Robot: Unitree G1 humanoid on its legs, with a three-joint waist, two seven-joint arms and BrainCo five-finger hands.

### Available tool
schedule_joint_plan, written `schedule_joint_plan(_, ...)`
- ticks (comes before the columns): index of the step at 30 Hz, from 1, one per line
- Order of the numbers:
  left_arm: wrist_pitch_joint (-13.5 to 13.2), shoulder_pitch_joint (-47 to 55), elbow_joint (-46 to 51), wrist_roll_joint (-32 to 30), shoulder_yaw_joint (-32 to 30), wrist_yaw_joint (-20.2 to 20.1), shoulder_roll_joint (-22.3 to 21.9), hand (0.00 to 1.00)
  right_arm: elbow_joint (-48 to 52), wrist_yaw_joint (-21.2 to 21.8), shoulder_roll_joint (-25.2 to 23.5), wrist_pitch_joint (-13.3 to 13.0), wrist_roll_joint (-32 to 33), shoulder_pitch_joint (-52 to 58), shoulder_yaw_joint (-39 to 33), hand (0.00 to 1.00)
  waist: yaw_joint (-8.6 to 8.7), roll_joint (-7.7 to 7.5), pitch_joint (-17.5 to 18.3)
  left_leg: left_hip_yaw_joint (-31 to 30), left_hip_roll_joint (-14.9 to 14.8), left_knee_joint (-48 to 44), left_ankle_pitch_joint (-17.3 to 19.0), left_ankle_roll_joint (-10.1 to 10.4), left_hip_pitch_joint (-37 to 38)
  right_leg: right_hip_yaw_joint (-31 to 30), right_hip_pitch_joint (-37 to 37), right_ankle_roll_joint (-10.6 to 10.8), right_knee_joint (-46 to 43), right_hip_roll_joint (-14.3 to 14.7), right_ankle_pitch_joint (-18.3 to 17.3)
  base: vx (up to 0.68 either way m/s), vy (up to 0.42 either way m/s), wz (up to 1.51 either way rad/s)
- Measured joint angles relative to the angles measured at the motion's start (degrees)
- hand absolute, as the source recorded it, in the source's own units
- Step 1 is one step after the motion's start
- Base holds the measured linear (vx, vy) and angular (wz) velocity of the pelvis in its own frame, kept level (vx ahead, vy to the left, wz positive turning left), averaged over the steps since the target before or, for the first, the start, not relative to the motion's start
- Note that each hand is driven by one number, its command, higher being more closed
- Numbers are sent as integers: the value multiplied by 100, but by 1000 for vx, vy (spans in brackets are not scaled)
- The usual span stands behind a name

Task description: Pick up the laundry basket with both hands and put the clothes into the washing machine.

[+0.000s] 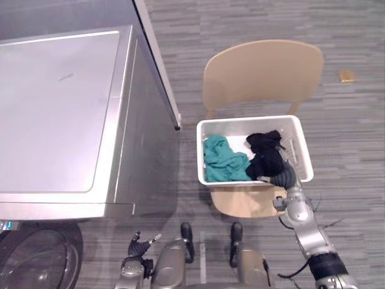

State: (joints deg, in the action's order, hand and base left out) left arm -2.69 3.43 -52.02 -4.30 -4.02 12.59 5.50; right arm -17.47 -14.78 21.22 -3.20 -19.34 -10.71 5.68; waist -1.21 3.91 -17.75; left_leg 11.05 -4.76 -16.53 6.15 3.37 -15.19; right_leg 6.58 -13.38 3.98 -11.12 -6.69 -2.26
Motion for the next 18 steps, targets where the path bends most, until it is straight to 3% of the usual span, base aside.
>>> schedule_joint_plan(4, -22, -81, -30, 5, 14, 17, 6, 0, -600, -10, 284, -1, -162, -1074, 405, 0, -42, 50, -374, -48, 84, -52, 4, -83, -166, 40, -94, 42, 41, -79, 86, -10, 84, 6)
schedule_joint_plan(7, -51, -241, -31, 15, 65, 44, 14, 0, -1330, -29, 643, 65, -190, -1915, 667, 0, -192, 108, -594, -224, 131, -46, -76, -229, -485, 168, -295, 23, 103, -128, 206, -51, 60, 21)
schedule_joint_plan(16, -171, -547, -230, 110, 170, 173, -33, 0, -2838, -137, 1017, 187, -218, -3179, 1259, 0, -541, 216, -759, -652, 285, -44, -303, -429, -1230, 523, -756, -18, 168, -168, 324, -58, 23, 25)
schedule_joint_plan(17, -174, -627, -231, 149, 169, 202, -44, 0, -2965, -122, 1046, 200, -221, -3270, 1393, 100, -624, 216, -760, -679, 291, -33, -341, -428, -1330, 547, -837, -18, 175, -168, 351, -64, 15, 24)
schedule_joint_plan(18, -173, -726, -231, 187, 165, 251, -54, 0, -3092, -97, 1049, 207, -222, -3431, 1576, 100, -631, 223, -768, -761, 324, 21, -425, -443, -1471, 621, -937, -16, 198, -179, 352, -64, 15, 26)
